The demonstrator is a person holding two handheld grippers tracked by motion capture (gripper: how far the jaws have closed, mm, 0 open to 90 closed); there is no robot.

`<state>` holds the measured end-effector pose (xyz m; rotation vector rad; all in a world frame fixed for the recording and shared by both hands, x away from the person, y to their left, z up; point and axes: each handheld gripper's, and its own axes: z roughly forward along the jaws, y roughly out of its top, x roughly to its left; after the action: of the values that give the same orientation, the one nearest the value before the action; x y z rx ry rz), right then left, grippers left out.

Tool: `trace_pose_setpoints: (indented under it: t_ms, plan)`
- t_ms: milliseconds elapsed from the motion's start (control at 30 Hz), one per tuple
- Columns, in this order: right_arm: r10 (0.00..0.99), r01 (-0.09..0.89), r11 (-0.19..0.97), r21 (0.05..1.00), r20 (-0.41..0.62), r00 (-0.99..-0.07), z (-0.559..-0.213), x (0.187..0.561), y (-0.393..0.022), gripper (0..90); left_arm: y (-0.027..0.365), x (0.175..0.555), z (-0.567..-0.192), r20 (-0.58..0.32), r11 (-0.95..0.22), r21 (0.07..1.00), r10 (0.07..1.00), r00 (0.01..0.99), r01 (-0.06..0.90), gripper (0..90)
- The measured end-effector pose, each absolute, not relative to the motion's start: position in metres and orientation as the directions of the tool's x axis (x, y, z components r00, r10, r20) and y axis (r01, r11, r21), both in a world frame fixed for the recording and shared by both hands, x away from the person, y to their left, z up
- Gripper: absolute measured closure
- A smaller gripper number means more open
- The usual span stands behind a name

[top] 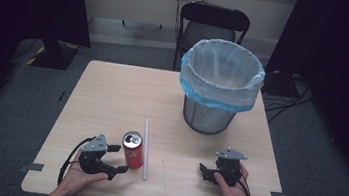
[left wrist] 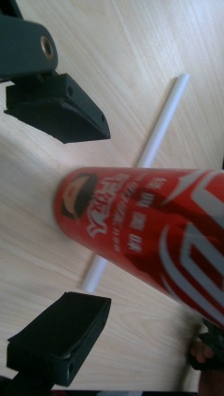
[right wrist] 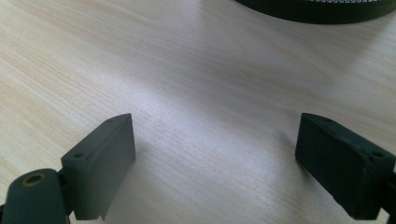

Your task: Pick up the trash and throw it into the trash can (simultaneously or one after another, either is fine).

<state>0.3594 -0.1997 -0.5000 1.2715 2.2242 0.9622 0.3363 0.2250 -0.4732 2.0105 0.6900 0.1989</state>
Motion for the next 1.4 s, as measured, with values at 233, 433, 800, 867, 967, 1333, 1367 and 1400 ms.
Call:
trace_pose_setpoints:
  t_ms: [233, 433, 800, 867, 967, 1333, 1367, 1400]
  plan:
    - [0.865, 0.588, 0.346, 0.731, -0.006, -0.502, -0.5, 0.359, -0.199, 11.3, 0.214, 0.34, -0.466, -0.122, -0.369, 0.854, 0.543, 0.831, 0.367, 17.5]
    - [0.865, 0.588, 0.346, 0.732, -0.006, -0.501, -0.5, 0.359, -0.199, 11.3, 0.205, 0.345, -0.467, -0.12, -0.405, 0.833, 0.532, 0.838, 0.377, 17.1]
    - [0.867, 0.59, 0.345, 0.73, -0.007, -0.499, -0.5, 0.359, -0.199, 11.3, 0.183, 0.357, -0.465, -0.102, -0.461, 0.803, 0.517, 0.85, 0.377, 15.9]
    - [0.867, 0.589, 0.345, 0.731, -0.008, -0.499, -0.5, 0.359, -0.199, 11.3, 0.183, 0.357, -0.468, -0.104, -0.456, 0.804, 0.523, 0.846, 0.381, 16.7]
    - [0.867, 0.59, 0.344, 0.73, -0.007, -0.498, -0.5, 0.359, -0.199, 11.3, 0.184, 0.357, -0.47, -0.1, -0.461, 0.799, 0.531, 0.841, 0.386, 22.5]
    - [0.867, 0.59, 0.345, 0.73, -0.007, -0.499, -0.5, 0.359, -0.199, 11.3, 0.187, 0.356, -0.47, -0.106, -0.457, 0.8, 0.53, 0.841, 0.389, 33.7]
    - [0.867, 0.59, 0.345, 0.73, -0.007, -0.499, -0.5, 0.359, -0.199, 11.3, 0.186, 0.355, -0.47, -0.092, -0.461, 0.802, 0.531, 0.842, 0.378, 34.0]
    - [0.867, 0.59, 0.344, 0.731, -0.007, -0.498, -0.5, 0.359, -0.199, 11.3, 0.186, 0.355, -0.47, -0.099, -0.454, 0.806, 0.53, 0.842, 0.38, 34.0]
